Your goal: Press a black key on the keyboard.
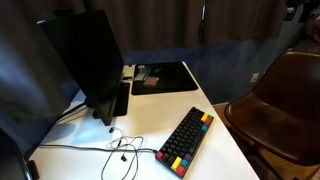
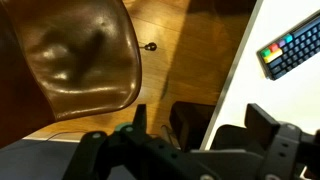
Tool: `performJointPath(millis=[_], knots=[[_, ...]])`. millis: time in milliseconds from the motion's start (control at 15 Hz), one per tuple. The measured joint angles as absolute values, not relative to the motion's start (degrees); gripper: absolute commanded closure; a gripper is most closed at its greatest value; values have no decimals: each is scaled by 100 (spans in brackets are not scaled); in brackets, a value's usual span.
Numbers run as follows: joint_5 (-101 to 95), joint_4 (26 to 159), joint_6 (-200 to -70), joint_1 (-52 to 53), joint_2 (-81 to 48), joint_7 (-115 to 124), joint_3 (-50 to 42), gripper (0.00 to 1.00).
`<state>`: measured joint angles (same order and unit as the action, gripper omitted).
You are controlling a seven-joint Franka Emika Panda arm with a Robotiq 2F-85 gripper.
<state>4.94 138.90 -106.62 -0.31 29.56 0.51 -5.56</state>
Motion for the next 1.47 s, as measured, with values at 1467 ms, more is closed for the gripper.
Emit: performJointPath(millis=[1467], knots=[[500, 13957, -10685, 497, 2780, -72, 215, 0]])
